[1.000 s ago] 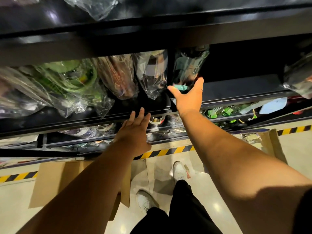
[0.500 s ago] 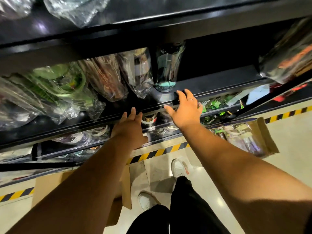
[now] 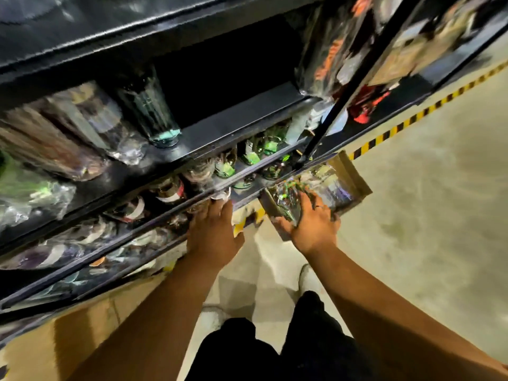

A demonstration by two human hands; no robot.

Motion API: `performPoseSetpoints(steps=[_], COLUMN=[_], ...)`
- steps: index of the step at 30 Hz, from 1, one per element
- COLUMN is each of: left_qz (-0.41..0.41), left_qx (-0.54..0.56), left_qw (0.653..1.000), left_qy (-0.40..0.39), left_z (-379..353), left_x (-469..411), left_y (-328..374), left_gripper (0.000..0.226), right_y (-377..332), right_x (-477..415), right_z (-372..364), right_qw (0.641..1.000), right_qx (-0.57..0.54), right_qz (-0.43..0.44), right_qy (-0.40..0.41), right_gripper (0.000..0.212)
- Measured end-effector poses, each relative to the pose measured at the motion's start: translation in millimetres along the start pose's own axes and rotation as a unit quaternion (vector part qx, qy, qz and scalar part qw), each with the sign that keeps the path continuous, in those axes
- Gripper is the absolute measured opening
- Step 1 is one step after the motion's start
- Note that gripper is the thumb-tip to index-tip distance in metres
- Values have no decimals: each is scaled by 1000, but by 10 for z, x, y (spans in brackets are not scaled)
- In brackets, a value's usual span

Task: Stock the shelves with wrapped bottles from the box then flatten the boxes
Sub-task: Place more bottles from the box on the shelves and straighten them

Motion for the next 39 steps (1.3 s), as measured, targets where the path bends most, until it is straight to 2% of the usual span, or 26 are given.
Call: performPoseSetpoints(steps=[7, 13, 17, 22, 25, 31, 36, 39], left_qz=[-5, 40, 68, 130, 137, 159, 193, 200], left_qx=[22, 73, 94, 118, 116, 130, 149, 175], left_qw=[998, 994, 988, 979, 982, 976, 968, 961], left_qy=[-51, -75, -99, -101, -68, -67, -64, -80], left_z=[-489, -1027, -1470, -2028, -2244, -3021, -3570, -3915], left_x=[-274, -558, -808, -1246, -1485, -2050, -2183, -2279], left_y=[1209, 2176, 2510, 2414, 2286, 1881, 1626, 1512], left_gripper=[79, 77, 78, 79, 80, 80, 85, 83], right_y=[1337, 2258, 2651, 2716, 2621, 2489, 2363, 2275], right_x=[-385, -866, -1254, -1766, -2027, -2659, -3083, -3413], right_z=[-18, 164, 110, -399, -734, -1775, -2381, -2813], right_qw=[999, 995, 993, 988, 984, 975, 962, 958], right_qx=[18, 62, 58, 48, 38, -10, -10, -48], right_qz=[-12, 56, 80, 101, 123, 113, 118, 76], right_qy=[-28, -51, -67, -102, -119, -191, -246, -272], right_gripper=[81, 75, 71, 69, 71, 74, 78, 80])
Point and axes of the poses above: each hand's wrist, its own x-axis away from the middle knuckle, its own z-axis out of the back of the hand, y = z × x, the point moved 5 cm from there along -x, towards the middle knuckle, and after that the axes turned 8 degrees about x, right-handed, at the moved point
